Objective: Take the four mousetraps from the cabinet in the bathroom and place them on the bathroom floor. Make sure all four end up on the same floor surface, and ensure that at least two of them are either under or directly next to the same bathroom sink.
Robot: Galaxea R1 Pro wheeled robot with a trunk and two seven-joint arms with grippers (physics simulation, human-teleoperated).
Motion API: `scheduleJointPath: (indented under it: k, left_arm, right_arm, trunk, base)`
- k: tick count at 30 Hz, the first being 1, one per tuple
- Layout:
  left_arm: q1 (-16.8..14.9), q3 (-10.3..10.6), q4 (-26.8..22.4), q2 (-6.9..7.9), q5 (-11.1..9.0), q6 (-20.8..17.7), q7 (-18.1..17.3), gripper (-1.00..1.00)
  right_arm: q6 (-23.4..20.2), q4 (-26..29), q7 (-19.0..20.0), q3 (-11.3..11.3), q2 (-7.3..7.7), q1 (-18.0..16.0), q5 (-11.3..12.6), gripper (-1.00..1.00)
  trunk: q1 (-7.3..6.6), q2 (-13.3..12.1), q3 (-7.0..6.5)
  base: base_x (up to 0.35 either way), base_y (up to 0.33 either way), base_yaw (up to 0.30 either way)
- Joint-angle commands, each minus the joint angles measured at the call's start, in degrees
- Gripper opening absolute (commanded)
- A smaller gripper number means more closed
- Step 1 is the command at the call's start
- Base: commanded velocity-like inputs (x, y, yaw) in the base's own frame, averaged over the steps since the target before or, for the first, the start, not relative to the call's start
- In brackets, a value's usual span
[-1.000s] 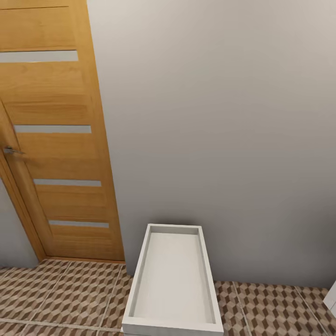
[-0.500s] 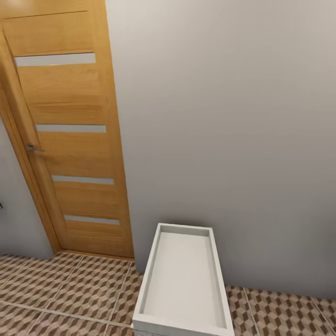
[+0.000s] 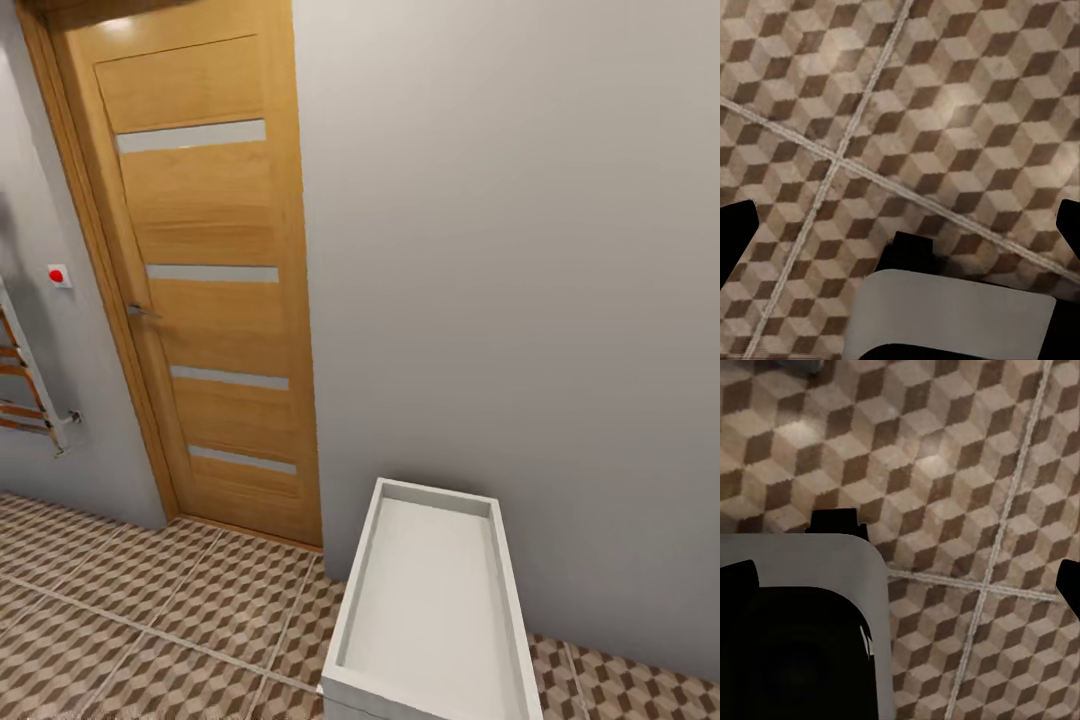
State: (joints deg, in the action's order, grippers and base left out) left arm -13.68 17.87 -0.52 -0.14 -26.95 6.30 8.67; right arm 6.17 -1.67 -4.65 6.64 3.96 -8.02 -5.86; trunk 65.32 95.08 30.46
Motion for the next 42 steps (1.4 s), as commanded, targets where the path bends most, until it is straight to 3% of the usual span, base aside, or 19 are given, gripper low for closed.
scheduleJointPath:
  k: [1,9,42]
  left_arm:
    - [-0.03,0.49,0.03,-0.05,-0.45,0.12,0.16,1.00]
    - [-0.03,0.42,0.13,-0.78,-0.54,0.13,0.21,1.00]
    - [-0.02,0.58,-0.19,-1.11,0.12,0.58,0.12,1.00]
  right_arm:
    - [0.34,-0.18,-0.18,0.48,0.01,-0.07,-0.60,1.00]
    - [0.34,-0.18,-0.18,0.48,0.00,-0.07,-0.57,1.00]
    - [0.42,-0.18,-0.18,0.48,-0.11,-0.07,-1.04,1.00]
  trunk:
    - [-0.01,0.03,0.06]
    - [-0.01,0.03,0.06]
    - [-0.01,0.03,0.06]
  base:
    - [0.000,0.000,0.274]
    - [0.000,0.000,0.274]
    - [0.000,0.000,0.274]
